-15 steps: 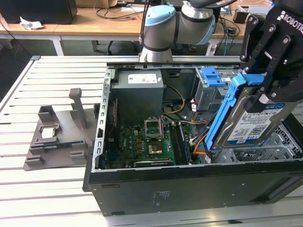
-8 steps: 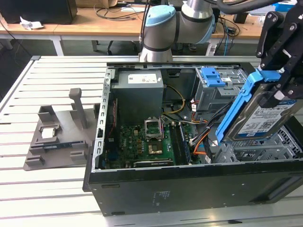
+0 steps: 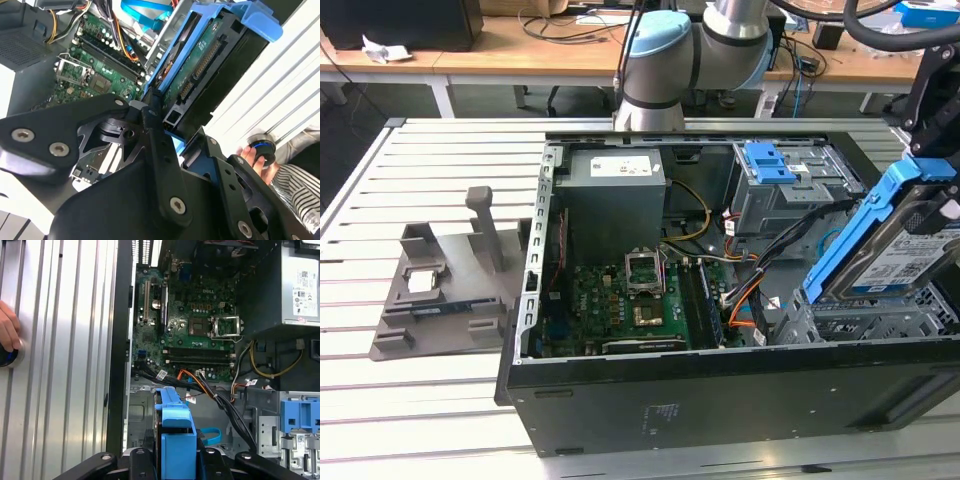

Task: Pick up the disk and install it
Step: 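Pick up the disk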

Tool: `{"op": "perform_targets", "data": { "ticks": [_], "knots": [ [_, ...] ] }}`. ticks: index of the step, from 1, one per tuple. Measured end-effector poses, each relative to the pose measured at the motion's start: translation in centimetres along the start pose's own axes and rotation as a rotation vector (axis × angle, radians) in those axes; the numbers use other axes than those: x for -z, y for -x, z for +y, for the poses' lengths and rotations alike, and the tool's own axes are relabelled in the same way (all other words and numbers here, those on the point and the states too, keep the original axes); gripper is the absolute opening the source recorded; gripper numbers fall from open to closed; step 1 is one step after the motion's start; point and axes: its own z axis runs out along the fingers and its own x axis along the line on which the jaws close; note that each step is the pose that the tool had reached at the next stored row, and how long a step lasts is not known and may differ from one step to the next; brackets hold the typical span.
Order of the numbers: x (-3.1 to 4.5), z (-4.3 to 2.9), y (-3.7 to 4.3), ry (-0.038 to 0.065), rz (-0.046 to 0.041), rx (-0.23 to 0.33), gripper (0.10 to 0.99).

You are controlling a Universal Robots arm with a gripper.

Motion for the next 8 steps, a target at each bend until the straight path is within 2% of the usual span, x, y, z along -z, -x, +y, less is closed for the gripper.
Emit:
{"op": "perform_targets", "data": {
  "ticks": [8],
  "knots": [
    [0.01,-0.13,-0.01,0.000,0.0000,0.000,0.369]
  ]
}}
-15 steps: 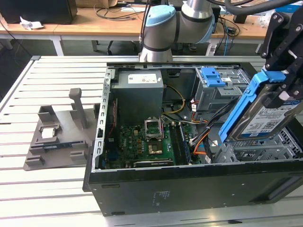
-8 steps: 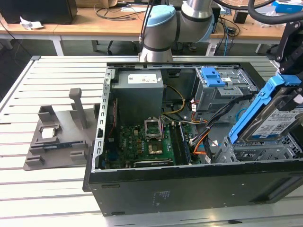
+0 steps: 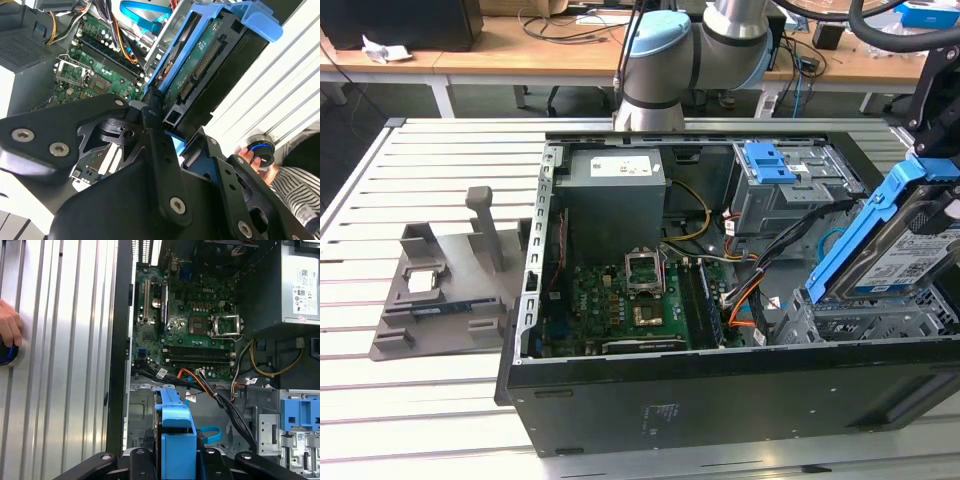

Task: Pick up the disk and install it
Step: 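Insert the disk into the insertion slot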

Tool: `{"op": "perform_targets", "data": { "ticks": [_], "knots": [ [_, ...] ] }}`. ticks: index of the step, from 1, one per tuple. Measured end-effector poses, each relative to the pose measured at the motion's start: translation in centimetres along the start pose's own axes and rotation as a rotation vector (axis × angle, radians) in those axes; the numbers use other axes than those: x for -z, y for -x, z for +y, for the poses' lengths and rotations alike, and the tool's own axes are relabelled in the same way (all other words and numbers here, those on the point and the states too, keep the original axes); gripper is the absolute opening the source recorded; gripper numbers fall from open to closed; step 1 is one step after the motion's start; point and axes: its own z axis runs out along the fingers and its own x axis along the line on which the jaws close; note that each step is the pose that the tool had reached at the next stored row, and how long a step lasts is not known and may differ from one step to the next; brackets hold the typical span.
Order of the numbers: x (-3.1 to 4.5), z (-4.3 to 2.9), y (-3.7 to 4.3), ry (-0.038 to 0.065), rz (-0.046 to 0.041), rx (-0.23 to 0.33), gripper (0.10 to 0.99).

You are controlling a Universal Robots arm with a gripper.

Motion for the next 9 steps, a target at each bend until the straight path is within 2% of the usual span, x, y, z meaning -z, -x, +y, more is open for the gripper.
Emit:
{"op": "perform_targets", "data": {
  "ticks": [3,5,7,9],
  "knots": [
    [0.00,0.00,0.00,0.000,-0.0001,-0.001,0.369],
    [-0.12,-0.14,-0.02,-0.003,-0.0010,-0.036,0.369],
    [-0.20,-0.26,0.02,-0.003,-0.0013,-0.039,0.369],
    [-0.40,-0.34,0.30,-0.003,-0.0010,-0.040,0.369]
  ]
}}
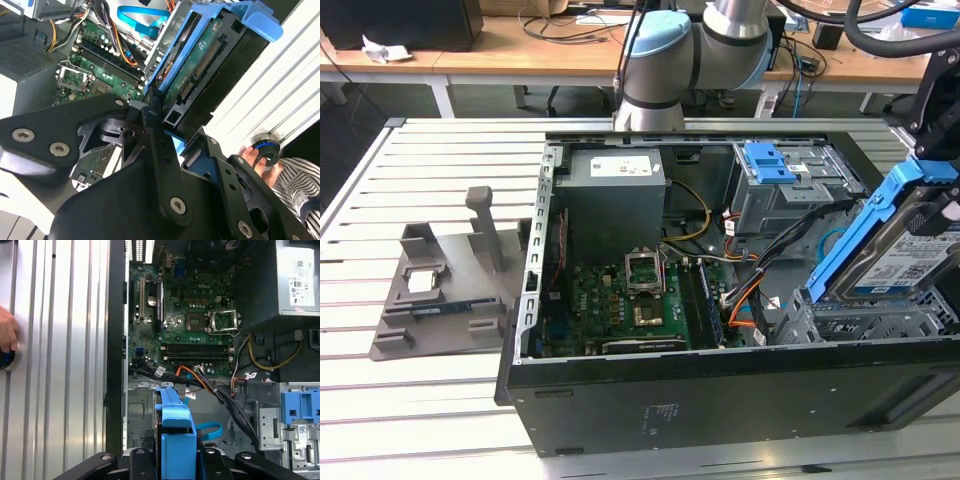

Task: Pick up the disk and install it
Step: 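Insert the disk into the insertion slot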

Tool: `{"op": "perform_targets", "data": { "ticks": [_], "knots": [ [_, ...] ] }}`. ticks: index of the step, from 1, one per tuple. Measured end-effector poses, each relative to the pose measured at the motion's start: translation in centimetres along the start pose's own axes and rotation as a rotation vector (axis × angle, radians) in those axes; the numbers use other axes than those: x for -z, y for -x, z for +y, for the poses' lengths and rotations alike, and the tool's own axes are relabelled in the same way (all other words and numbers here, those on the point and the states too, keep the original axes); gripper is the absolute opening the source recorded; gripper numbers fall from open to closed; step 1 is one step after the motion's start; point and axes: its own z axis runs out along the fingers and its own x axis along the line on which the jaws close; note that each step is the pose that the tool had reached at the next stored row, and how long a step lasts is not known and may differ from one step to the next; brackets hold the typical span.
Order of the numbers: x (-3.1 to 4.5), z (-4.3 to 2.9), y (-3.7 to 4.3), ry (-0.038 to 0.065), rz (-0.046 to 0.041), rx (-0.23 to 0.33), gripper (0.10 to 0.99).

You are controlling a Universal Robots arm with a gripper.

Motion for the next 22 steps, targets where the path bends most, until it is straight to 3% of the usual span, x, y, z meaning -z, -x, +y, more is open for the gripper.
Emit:
{"op": "perform_targets", "data": {
  "ticks": [3,4,5,6,16,22],
  "knots": [
    [-0.18,-0.18,0.55,0.000,0.0013,-0.002,0.369],
    [-0.22,-0.26,0.56,0.000,0.0052,-0.003,0.369],
    [-0.24,-0.35,0.57,0.000,0.0187,-0.004,0.369],
    [-0.30,-0.40,0.56,0.000,0.0232,-0.004,0.369],
    [-0.91,-0.46,0.99,0.000,0.0189,-0.003,0.369],
    [-2.23,-0.53,0.97,0.000,0.0189,-0.003,0.369]
  ]
}}
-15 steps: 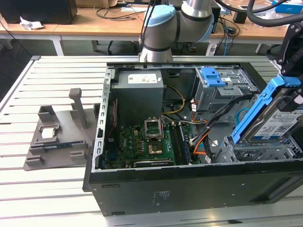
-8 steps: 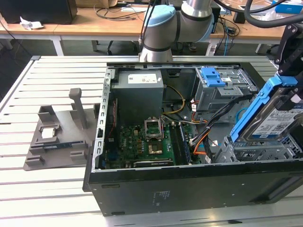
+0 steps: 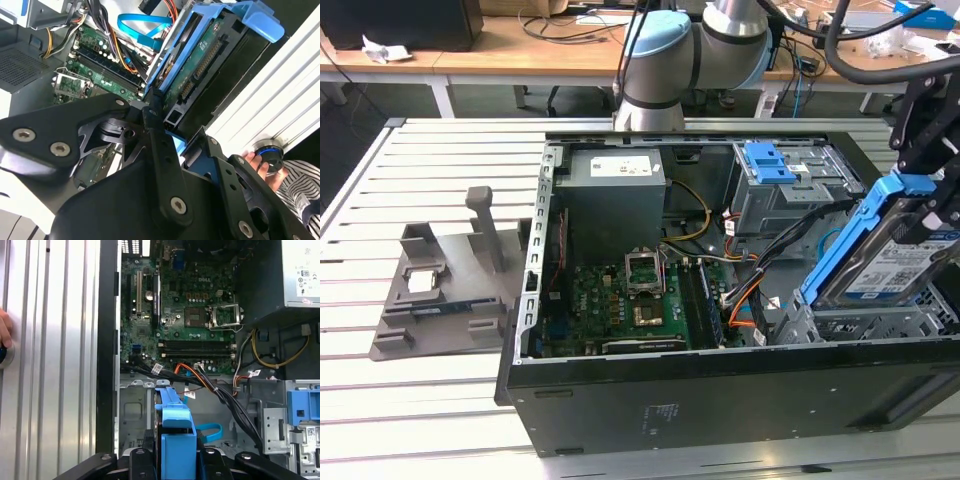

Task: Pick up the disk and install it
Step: 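Insert the disk into the insertion slot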

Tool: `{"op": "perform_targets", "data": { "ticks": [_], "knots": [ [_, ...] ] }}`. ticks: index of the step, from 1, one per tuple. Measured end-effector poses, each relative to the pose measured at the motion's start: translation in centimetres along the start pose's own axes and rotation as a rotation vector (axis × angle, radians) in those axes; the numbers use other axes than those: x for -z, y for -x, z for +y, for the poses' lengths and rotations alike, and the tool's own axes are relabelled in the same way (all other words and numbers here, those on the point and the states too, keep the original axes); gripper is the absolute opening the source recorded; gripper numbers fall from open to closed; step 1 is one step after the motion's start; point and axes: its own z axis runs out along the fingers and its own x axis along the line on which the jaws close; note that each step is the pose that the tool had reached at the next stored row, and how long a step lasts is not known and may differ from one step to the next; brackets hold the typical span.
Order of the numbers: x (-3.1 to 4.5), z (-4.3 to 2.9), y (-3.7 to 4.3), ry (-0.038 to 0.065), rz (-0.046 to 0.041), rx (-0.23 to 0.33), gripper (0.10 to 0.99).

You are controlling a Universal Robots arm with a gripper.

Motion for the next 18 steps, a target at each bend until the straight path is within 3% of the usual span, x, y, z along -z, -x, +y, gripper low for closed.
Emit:
{"op": "perform_targets", "data": {
  "ticks": [10,18],
  "knots": [
    [-2.18,0.16,-0.13,0.000,0.0001,0.000,0.369],
    [-3.40,0.24,-0.20,0.000,0.0000,0.000,0.369]
  ]
}}
